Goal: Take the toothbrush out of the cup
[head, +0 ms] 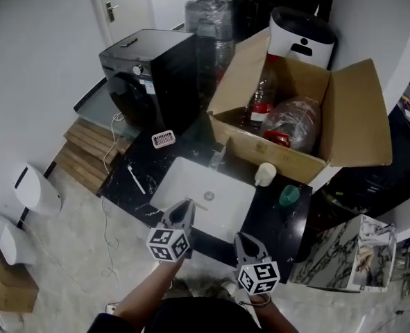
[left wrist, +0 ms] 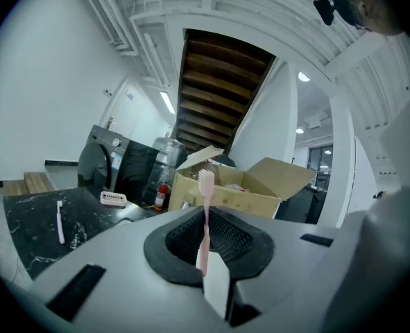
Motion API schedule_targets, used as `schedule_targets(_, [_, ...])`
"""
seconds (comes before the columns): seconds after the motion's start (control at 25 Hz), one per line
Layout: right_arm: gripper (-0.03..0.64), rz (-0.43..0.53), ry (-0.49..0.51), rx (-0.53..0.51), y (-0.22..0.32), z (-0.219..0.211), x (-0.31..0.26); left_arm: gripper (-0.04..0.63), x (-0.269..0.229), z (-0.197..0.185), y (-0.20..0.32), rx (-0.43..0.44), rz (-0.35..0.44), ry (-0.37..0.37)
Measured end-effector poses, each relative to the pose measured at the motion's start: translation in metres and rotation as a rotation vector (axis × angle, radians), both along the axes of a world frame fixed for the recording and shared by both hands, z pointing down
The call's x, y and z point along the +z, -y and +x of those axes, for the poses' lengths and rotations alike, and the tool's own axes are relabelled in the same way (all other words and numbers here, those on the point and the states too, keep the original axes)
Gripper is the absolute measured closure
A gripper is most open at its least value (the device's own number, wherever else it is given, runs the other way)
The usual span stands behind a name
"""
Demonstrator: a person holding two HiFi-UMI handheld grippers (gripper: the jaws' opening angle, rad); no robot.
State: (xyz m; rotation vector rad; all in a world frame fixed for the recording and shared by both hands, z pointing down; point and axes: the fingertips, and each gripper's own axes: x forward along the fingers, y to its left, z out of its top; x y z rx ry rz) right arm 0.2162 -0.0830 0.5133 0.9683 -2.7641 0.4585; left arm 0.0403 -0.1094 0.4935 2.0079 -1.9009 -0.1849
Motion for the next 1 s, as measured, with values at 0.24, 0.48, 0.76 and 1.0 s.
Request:
schedule_targets(0.24, [0.603,0.017,-0.037,-0.047,-0.006,-0.085,-0.008,0.552,0.002,-0.087,-0.044,-0.051,0.002,-0.035])
schedule_targets(0.48, [0.603,0.036,-0.074,-0.086,-0.032,-0.188,-0.011,0.552,0.004,-0.18,-0.084,-0.066,0.015,-0.059])
schedule_targets(0.76, [0.603,0.042,-0.11,-0.124,-0.069,-0.295,-0.004,0.552,0.012,-0.271,-0.112,-0.011,0.014,-0.122])
schedule_targets(1.0, [0.603,0.047,-0.153,-0.174,-0.09,-0.356,0.001,0.552,0.022,-0.327,-0.129,-0.012,0.012,-0.191])
